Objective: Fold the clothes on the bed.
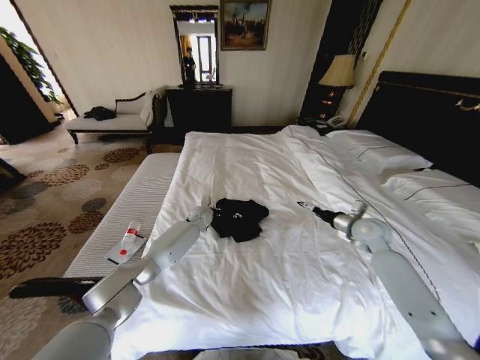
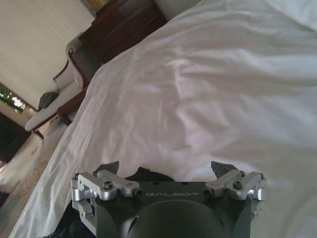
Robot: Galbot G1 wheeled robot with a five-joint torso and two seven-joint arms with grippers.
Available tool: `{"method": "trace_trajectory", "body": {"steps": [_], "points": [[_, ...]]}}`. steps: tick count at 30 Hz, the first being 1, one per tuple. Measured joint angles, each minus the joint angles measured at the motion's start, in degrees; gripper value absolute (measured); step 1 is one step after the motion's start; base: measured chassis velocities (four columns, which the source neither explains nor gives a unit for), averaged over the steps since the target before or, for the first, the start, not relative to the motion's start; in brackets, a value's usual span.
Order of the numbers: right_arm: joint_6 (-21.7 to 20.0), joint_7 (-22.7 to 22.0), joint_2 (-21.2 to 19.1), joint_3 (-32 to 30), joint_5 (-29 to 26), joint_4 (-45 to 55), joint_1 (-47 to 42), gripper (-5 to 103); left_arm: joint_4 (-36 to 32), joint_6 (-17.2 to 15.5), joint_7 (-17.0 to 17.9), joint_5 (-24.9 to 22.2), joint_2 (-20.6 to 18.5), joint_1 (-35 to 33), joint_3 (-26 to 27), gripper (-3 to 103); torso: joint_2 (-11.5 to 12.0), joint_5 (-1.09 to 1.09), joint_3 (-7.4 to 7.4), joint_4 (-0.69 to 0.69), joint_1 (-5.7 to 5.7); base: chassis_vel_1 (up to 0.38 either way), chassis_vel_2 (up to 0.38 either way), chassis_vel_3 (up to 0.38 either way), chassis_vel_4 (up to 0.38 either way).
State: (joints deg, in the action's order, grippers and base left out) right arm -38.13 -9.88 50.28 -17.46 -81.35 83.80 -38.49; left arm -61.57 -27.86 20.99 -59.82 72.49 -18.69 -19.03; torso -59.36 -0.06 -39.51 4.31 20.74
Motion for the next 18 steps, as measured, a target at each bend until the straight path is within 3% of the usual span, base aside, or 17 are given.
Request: {"method": "trace_trajectory", "body": {"steps": [2,7,13,18], "points": [[0.6,2.9,0.8,5.8,1.6,-4.4,4.9,100,-0.4,0.0,0.0,0.0,-0.3,-0.4,0.1,1,0.0,0.01,0.00,-0.01,0.00,0.000,0.000,0.000,0.000],[1.1,7.1,3.4,12.3,3.7,-12.7,11.1,100,0.1,0.1,-0.2,0.0,0.4,-0.5,0.1,1,0.0,0.02,0.00,0.01,-0.01,0.000,0.000,0.000,0.000],[2.2,9.3,6.6,14.1,6.7,-19.4,14.0,100,0.7,0.2,-1.2,0.2,1.0,0.0,-0.8,1,0.0,0.02,0.00,0.08,-0.01,0.000,0.000,0.000,0.000],[3.3,11.5,10.5,14.9,9.5,-27.0,18.0,100,0.6,0.3,-1.9,-0.2,0.4,0.6,-1.3,1,0.0,0.02,0.01,-0.02,-0.02,0.000,0.000,0.000,0.000]]}}
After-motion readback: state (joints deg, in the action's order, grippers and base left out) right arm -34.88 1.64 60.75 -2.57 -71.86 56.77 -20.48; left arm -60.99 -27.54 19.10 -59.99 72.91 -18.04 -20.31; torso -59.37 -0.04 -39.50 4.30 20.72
